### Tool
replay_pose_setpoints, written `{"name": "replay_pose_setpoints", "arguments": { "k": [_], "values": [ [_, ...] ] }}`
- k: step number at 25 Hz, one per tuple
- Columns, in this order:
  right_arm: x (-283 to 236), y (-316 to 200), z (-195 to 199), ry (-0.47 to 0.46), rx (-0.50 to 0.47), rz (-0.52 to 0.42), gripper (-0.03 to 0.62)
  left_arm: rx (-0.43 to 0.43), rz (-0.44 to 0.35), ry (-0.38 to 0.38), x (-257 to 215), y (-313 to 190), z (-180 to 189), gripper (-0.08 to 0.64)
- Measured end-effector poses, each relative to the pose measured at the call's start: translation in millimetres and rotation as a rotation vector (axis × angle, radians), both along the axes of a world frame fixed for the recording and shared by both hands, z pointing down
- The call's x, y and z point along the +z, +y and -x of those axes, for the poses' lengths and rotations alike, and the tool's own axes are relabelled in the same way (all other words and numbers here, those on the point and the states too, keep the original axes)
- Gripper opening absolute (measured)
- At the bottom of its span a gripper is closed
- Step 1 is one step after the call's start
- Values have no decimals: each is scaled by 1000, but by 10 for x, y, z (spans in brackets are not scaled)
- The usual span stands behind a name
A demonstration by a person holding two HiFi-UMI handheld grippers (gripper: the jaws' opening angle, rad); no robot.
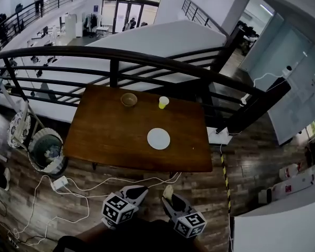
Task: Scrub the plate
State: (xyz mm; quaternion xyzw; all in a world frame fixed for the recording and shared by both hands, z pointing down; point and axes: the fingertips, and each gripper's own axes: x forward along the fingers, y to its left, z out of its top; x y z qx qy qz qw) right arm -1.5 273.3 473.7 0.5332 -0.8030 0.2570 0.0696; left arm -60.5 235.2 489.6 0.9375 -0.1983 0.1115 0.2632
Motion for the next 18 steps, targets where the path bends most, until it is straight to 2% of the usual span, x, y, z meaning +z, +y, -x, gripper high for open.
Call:
{"name": "replay_pose_setpoints", "arguments": {
  "k": [5, 9, 18],
  "values": [
    [132, -312, 4, -22, -11, 26, 149, -15, 13, -11, 92, -358, -10, 29],
    [247, -760, -138, -93, -31, 37, 149, -50, 22, -37, 172, -715, -120, 29],
    [41, -2121, -895, -174, -147, -31, 149, -184, -8, -111, 92, -1783, -762, 29]
  ]
}}
